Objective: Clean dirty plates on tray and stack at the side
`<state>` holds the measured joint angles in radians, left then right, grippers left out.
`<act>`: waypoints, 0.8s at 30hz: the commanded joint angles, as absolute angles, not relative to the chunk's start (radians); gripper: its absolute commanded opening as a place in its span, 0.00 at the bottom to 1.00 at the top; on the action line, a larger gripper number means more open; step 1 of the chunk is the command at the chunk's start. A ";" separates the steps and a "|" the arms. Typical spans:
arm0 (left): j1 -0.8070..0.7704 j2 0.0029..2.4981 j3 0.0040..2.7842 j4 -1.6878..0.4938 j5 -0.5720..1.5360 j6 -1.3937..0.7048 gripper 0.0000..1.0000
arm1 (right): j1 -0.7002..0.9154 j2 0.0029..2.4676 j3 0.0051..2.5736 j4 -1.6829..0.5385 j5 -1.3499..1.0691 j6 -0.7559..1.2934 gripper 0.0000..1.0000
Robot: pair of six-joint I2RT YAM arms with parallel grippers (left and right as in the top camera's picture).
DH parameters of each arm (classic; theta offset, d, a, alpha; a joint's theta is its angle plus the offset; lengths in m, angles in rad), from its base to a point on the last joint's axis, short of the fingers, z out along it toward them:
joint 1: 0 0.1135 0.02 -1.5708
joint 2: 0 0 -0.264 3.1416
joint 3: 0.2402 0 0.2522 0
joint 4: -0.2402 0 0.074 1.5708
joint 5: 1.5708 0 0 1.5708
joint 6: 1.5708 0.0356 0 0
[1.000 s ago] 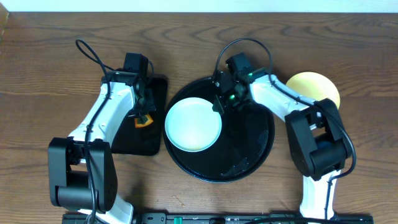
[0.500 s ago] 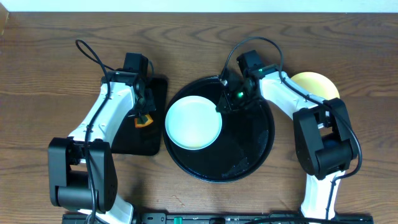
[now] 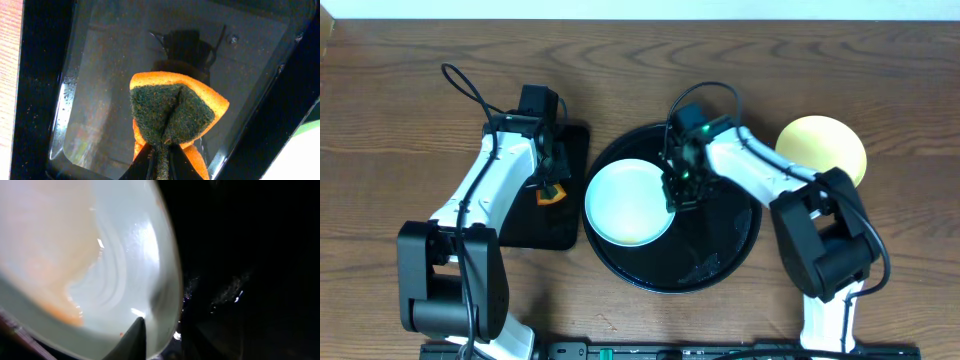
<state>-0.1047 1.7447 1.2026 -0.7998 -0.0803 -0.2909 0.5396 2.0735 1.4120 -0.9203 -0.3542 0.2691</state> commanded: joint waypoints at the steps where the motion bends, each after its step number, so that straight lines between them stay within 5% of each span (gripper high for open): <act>1: -0.101 1.728 1.195 -0.799 -0.081 -0.286 0.09 | 0.581 2.064 1.396 -0.928 -0.209 0.398 0.08; 4: -0.101 1.728 1.195 -0.799 -0.081 -0.286 0.09 | 0.598 2.064 1.385 -0.929 -0.175 0.436 0.01; 24: -0.101 1.728 1.195 -0.799 -0.081 -0.286 0.09 | 0.456 2.064 1.383 -0.928 0.054 0.501 0.01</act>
